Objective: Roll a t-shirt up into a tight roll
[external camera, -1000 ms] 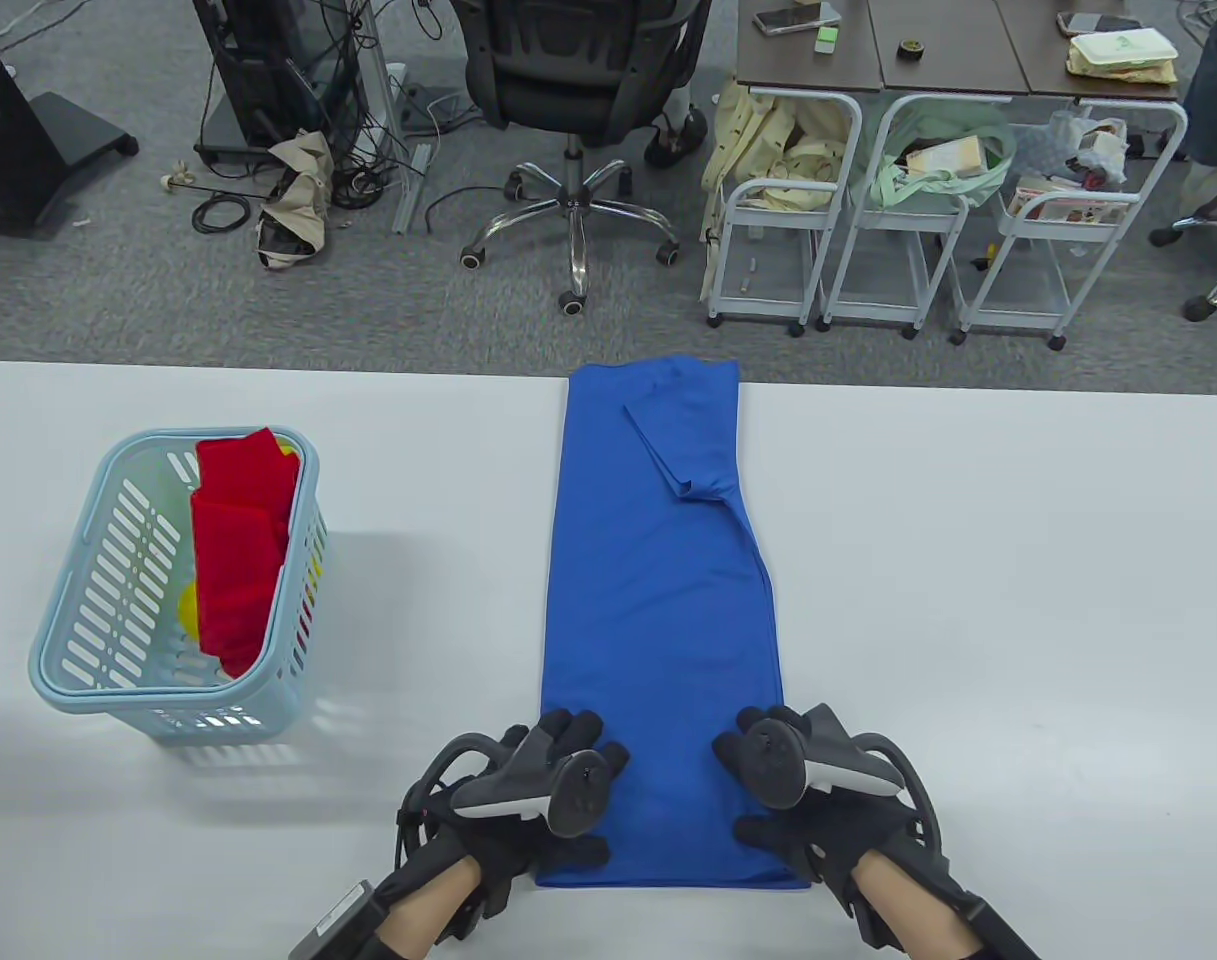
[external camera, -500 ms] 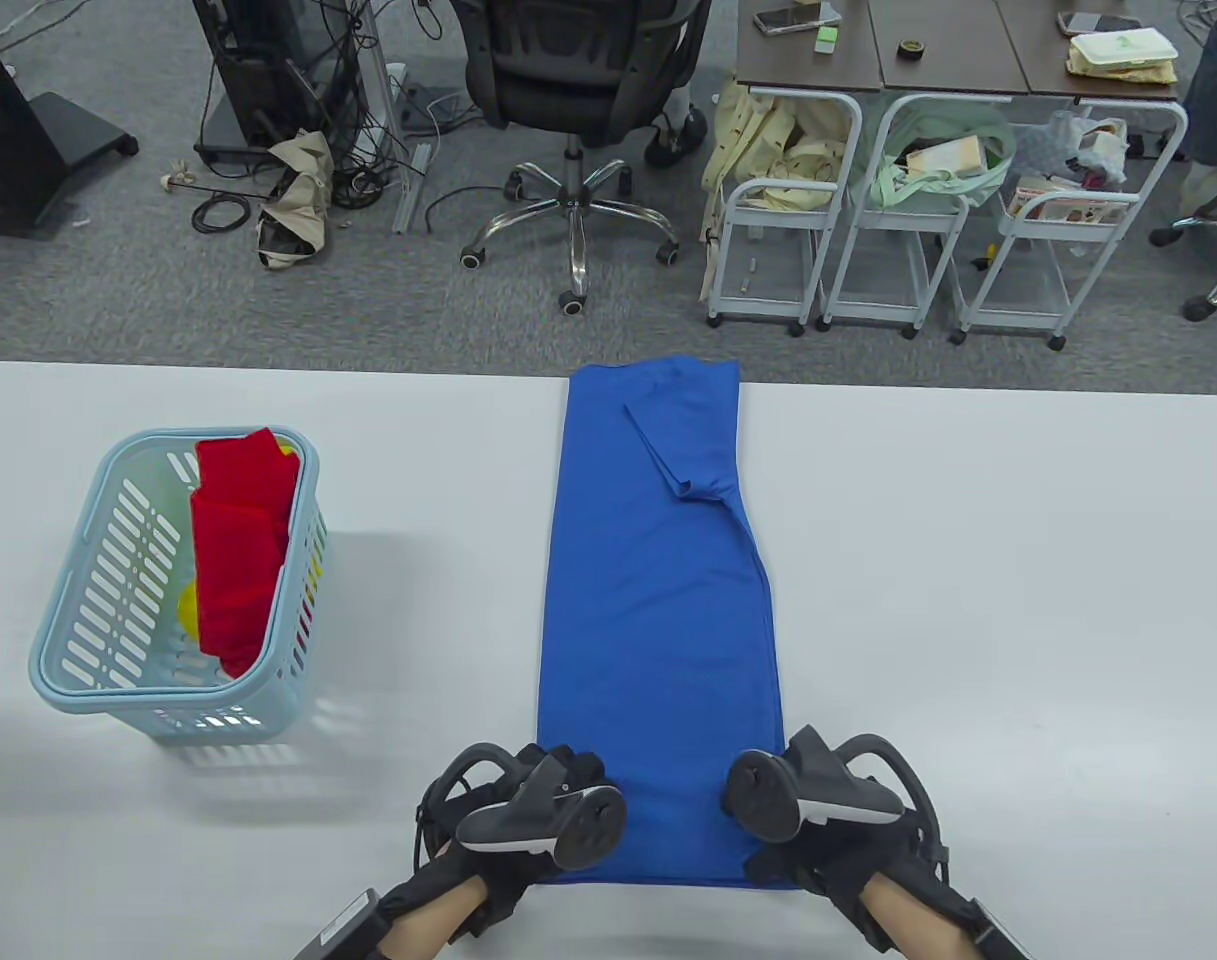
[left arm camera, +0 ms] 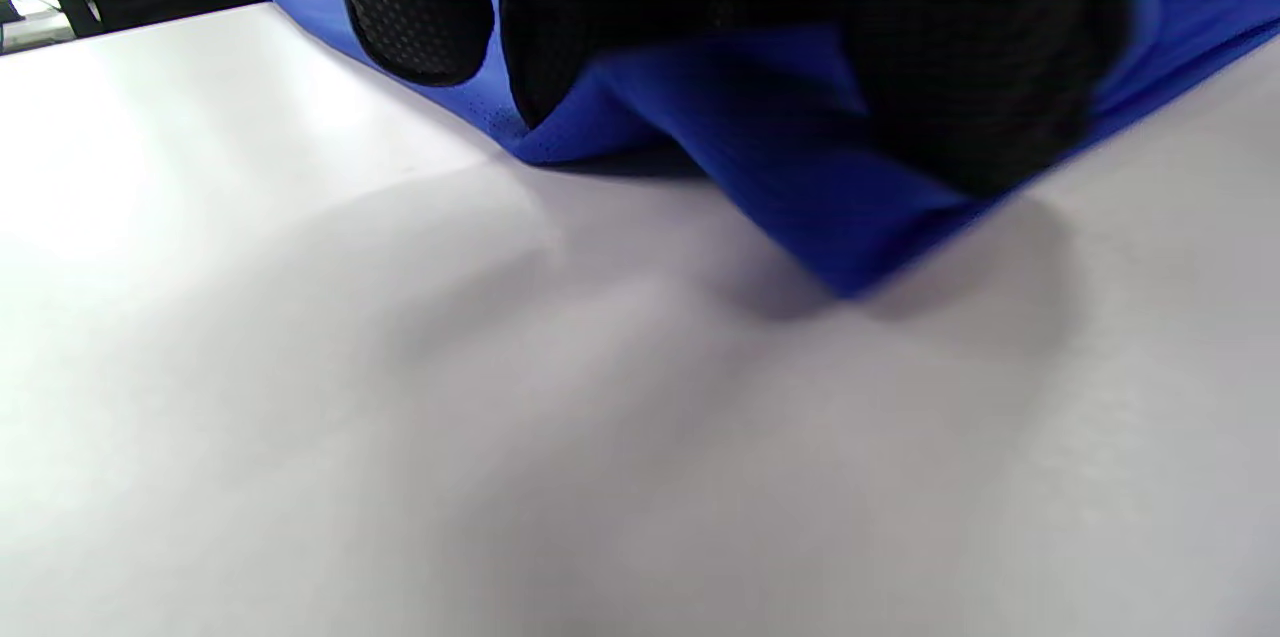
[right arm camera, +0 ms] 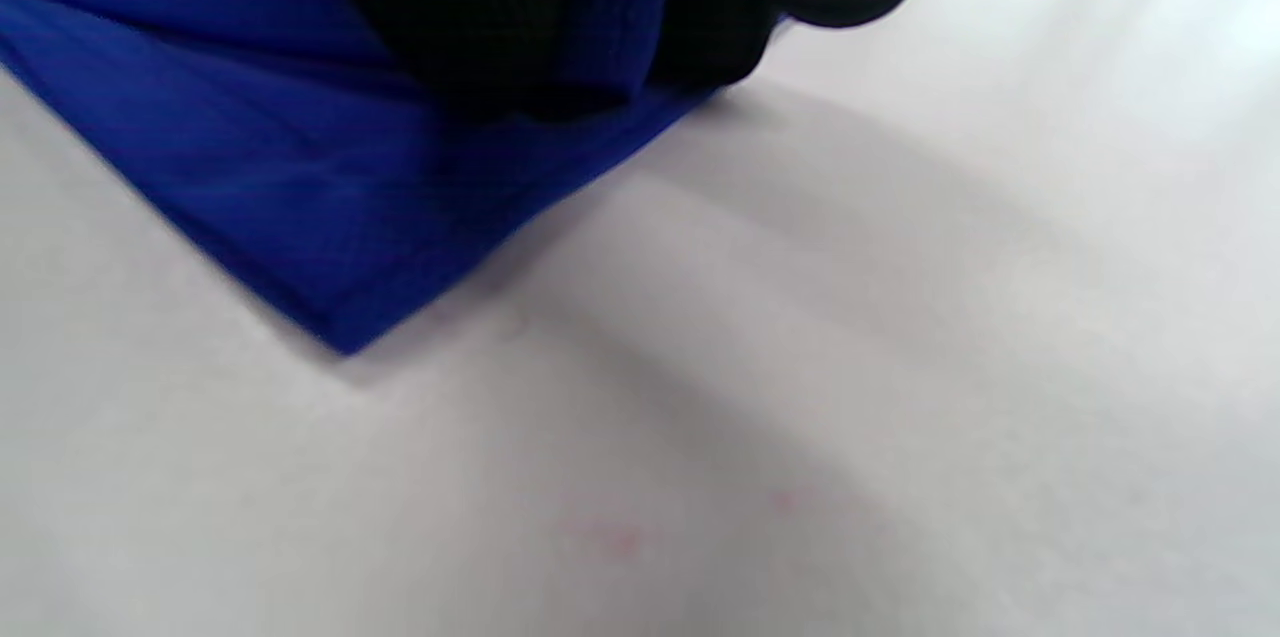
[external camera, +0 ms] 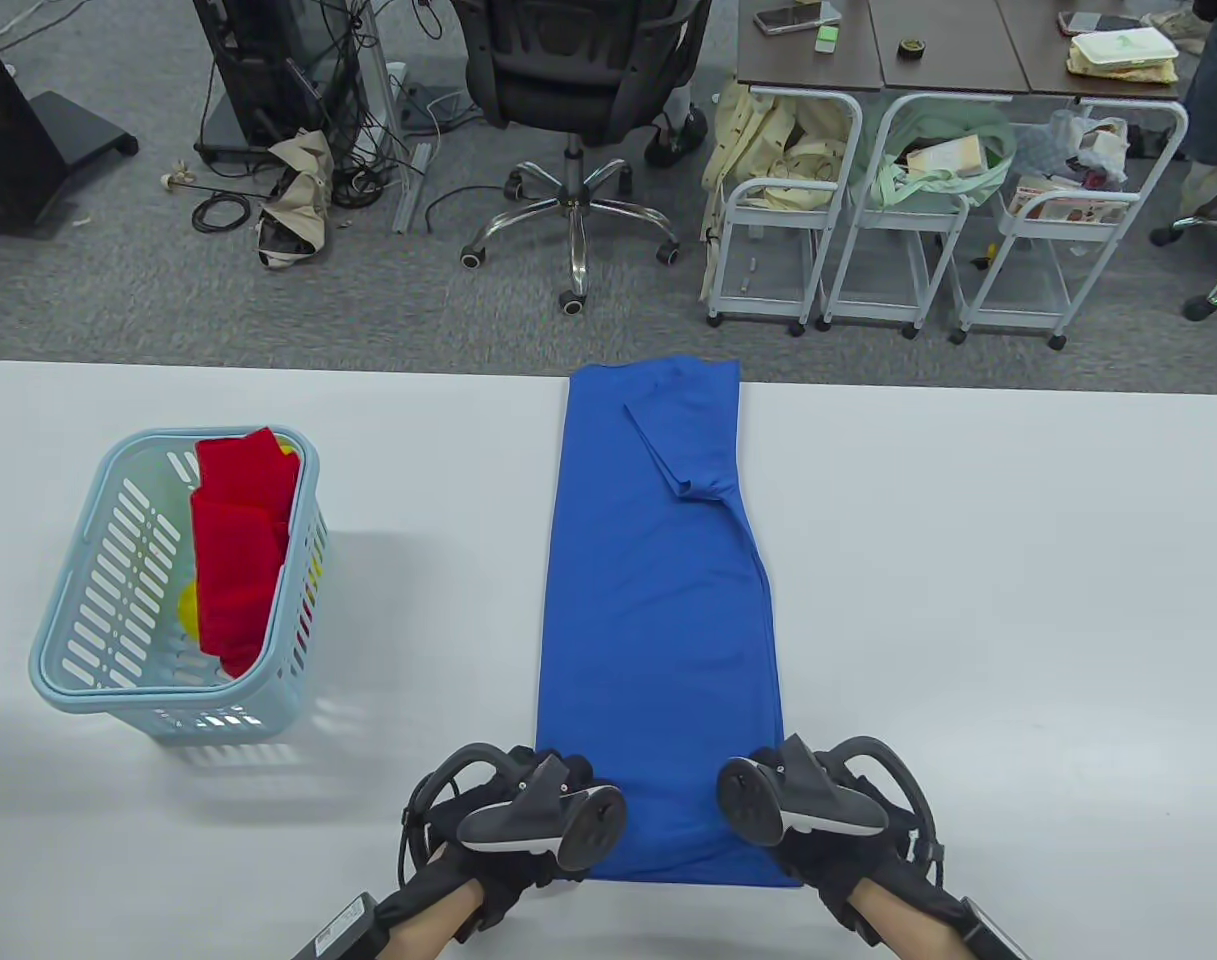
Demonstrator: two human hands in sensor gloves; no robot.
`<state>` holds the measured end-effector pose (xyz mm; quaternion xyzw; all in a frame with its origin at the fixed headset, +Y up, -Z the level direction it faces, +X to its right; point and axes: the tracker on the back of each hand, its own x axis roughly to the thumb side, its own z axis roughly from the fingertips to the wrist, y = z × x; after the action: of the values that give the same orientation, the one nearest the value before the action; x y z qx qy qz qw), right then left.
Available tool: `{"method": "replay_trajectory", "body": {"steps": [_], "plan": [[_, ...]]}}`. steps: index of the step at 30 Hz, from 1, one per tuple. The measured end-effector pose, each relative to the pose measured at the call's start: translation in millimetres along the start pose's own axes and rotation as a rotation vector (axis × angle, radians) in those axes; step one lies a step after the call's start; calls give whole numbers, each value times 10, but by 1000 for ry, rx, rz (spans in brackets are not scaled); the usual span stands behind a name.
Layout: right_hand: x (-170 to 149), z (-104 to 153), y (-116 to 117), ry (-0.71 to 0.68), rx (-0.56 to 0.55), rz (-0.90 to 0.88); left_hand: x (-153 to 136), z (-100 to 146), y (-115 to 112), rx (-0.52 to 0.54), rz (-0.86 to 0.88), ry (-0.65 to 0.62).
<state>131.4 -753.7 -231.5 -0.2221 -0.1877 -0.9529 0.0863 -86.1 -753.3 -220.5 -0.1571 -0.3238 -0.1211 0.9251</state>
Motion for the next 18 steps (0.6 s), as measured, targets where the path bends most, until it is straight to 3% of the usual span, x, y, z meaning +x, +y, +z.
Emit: {"method": "replay_trajectory", "body": {"steps": [4, 10, 13, 18], "plan": [[-22, -21, 0, -9, 0, -31, 40, -21, 4, 54, -58, 2], [-32, -42, 4, -9, 9, -39, -3, -40, -13, 79, -15, 1], [-153, -41, -71, 19, -16, -100, -143, -25, 2, 93, 105, 15], [-308, 97, -334, -2, -143, -261, -486, 129, 166, 234, 411, 39]]}}
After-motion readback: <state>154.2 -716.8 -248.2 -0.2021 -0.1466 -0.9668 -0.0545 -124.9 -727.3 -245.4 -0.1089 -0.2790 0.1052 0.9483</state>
